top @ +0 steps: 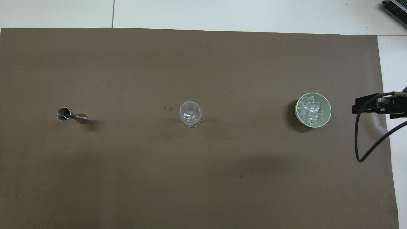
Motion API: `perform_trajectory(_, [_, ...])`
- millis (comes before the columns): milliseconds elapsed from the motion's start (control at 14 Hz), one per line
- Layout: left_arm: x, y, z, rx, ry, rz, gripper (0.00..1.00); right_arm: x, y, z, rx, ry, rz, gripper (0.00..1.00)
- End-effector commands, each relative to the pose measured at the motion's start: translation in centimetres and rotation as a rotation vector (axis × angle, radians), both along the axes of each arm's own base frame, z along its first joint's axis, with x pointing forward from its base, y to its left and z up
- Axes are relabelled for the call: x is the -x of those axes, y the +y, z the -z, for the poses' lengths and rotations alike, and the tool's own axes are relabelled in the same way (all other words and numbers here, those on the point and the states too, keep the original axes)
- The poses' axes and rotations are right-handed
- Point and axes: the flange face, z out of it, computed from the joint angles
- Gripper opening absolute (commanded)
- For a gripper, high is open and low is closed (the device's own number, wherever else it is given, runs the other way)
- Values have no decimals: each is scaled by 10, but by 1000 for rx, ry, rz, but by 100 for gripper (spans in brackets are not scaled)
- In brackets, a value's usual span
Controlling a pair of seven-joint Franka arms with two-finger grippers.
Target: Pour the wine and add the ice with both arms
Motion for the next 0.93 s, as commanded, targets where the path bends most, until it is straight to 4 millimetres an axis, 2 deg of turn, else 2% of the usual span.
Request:
perform_trajectory(0, [14,-16,10,9,-13,-84,100,8,3,-1,-17,3,-36,100])
perform_trajectory(286, [22,-2,13,35,-27,-137,100,8,3,-1,-15,3,-36,100])
perform_trajectory(429, [30,15,20,103,-32,-211,100,8,3,-1,-17,3,-36,100])
perform_trajectory(500, [31,16,28,144,-27,-230,100,8,2,-1,-17,3,-34,100])
perform_trajectory(571, [33,26,39,194,-17,-272,100,8,2,-1,-17,3,-34,100])
perform_trajectory(643, [39,39,54,256,-4,-330,100,8,3,-1,-17,3,-36,100])
perform_trajectory(857, [39,56,97,337,54,-402,100,8,2,-1,-17,3,-34,100])
